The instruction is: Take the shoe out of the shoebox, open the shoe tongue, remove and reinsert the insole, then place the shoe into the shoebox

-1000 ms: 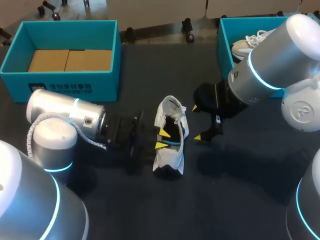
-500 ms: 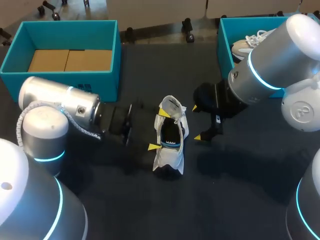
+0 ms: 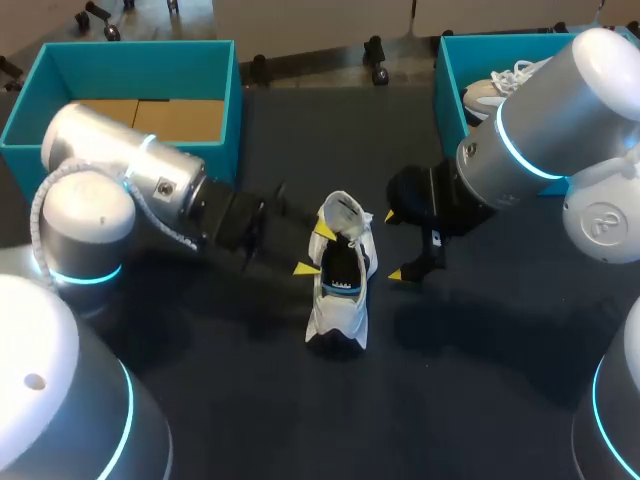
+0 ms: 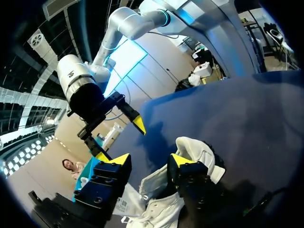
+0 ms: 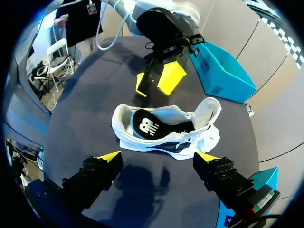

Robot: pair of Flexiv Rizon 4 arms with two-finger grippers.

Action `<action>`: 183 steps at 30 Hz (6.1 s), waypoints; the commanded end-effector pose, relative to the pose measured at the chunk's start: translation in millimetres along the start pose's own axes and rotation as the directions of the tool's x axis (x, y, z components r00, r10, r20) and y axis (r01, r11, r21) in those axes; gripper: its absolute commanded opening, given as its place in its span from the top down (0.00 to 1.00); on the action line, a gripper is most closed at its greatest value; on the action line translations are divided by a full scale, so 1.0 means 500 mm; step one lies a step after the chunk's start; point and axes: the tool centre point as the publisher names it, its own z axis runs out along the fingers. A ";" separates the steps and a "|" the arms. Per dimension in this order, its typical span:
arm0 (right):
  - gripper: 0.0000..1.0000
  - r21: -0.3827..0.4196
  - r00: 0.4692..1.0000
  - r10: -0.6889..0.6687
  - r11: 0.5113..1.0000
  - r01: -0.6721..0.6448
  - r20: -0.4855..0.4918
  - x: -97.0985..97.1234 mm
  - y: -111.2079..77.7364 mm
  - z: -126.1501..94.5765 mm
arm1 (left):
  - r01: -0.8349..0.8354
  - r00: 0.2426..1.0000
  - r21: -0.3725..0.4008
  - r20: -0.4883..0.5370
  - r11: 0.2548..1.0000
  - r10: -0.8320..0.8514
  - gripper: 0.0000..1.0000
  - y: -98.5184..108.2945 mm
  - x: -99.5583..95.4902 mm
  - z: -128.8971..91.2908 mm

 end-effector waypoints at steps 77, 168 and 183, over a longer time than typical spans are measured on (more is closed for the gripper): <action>0.00 0.314 0.994 0.083 0.948 -0.059 -0.064 0.033 -0.054 -0.336 | -0.235 0.667 0.085 -0.710 0.968 0.224 1.00 0.018 -0.097 -0.018; 0.00 0.314 0.994 0.083 0.948 -0.059 -0.064 0.033 -0.054 -0.336 | -0.418 0.516 -0.091 -0.843 0.904 0.154 1.00 0.110 0.117 0.103; 0.00 0.314 0.994 0.083 0.948 -0.059 -0.064 0.033 -0.054 -0.336 | -0.457 0.495 -0.094 -0.853 0.885 0.165 1.00 0.122 0.141 0.138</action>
